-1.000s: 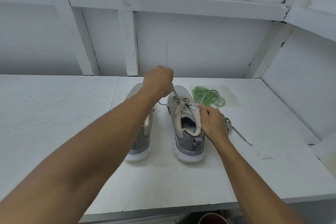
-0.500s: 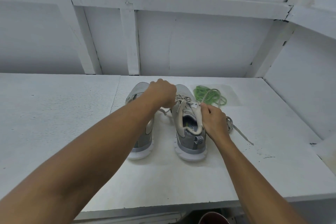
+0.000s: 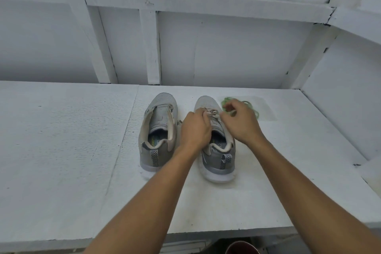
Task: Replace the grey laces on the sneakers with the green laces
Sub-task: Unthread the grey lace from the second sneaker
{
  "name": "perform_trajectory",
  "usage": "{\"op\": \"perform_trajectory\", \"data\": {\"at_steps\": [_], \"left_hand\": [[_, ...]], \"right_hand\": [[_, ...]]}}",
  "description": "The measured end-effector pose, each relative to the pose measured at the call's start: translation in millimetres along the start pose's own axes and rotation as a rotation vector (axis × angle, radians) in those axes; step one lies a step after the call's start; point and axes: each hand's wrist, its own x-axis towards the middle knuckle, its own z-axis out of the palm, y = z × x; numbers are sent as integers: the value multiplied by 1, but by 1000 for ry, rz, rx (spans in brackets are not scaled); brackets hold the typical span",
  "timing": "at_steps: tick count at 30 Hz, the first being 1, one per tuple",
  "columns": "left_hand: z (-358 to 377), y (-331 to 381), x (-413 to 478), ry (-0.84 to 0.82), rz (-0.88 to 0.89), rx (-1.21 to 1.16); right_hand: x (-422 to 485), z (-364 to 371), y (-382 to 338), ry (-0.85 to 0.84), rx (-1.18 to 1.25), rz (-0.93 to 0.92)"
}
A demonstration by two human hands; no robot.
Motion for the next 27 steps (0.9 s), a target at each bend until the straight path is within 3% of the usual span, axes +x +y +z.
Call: {"op": "perform_trajectory", "data": {"at_steps": [4,10,15,17,20,22,24,27], "left_hand": [[5,-1,-4,69,-110,-168],[9,-5,0,82,-181,-290],[12,-8,0,96,-184,-319],[12,-7,-1,109,-176,-309],[14,-7,-1,112,-184,-350],[15,-8,-2,119,-187,-372],[16,-9,-1,123,-182,-365],[17,-9,0,119,-180,-362]], "right_hand": [[23,4,-15,-151,-328,-205],[38,14,-26,-259,-671,-325],[41,13,-26,-309,-735,-368],[44,7,-27,-251,-798,-337],[52,-6,-25,-122,-817,-111],[54,-11,-23,-158,-758,19],[52,-7,-24,-250,-630,-2],[41,7,-28,-323,-590,-193]]}}
